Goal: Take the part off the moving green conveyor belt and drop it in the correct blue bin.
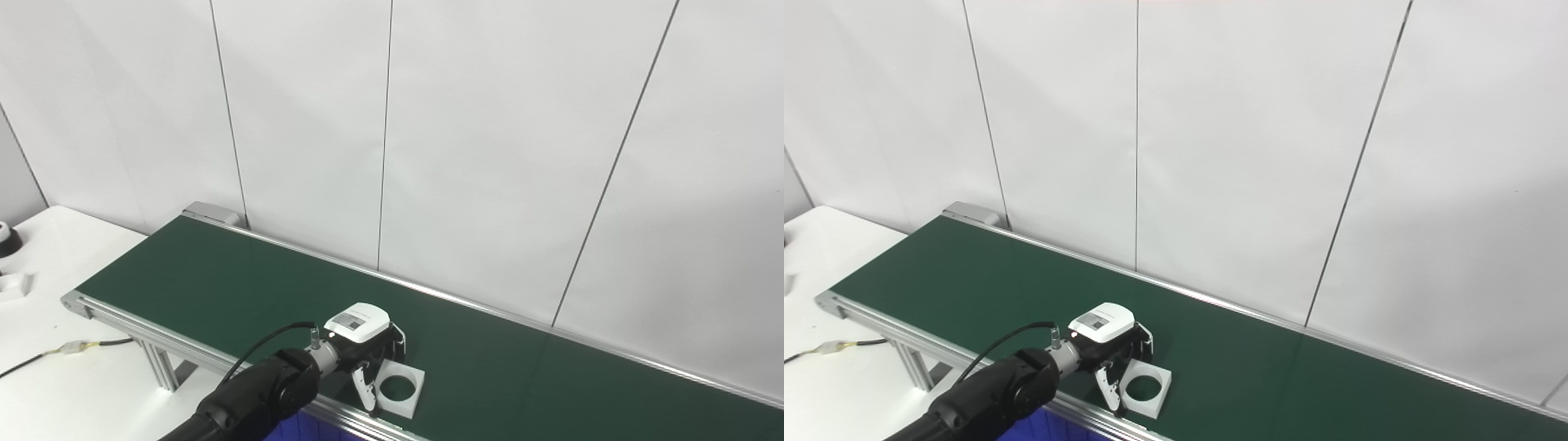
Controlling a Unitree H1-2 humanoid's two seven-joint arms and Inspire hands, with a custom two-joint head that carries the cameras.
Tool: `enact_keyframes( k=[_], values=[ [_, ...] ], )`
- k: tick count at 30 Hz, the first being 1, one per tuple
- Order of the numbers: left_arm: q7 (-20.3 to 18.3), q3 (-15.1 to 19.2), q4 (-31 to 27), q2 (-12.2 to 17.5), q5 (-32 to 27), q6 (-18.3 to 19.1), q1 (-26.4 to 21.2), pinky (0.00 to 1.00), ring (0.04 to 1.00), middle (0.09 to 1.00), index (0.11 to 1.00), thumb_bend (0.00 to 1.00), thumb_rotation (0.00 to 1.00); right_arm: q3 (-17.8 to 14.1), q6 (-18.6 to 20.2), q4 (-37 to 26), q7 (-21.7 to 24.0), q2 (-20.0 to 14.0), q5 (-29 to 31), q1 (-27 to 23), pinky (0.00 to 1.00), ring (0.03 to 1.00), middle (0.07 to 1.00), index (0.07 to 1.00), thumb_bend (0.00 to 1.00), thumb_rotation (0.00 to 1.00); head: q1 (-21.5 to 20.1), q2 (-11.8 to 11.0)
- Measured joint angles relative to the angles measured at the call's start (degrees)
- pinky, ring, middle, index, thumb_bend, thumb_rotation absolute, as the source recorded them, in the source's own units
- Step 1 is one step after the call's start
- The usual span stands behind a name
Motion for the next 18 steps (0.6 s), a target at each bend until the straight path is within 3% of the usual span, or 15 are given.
enact_keyframes(
  k=[8, 18],
  values=[
    [-0.61, 0.5, -1.46, -0.27, -0.94, 0.15, 0.88, 0.52, 0.514, 0.528, 0.48, 0.52, 0.0, -0.02, 0.0, -0.44, 0.0, -0.01, 0.18, 0.03, 0.61, 0.695, 0.761, 0.847, 0.53, 0.65, -0.35, 0.18],
    [-3.51, 3.47, -11.66, 2.44, 0.26, 4.09, 4.08, 0.6, 0.593, 0.553, 0.458, 0.51, 0.0, -0.02, 0.0, -0.48, 0.0, -0.09, 0.13, 0.02, 0.6, 0.683, 0.752, 0.844, 0.5, 0.63, -1.23, 0.44]
  ],
)
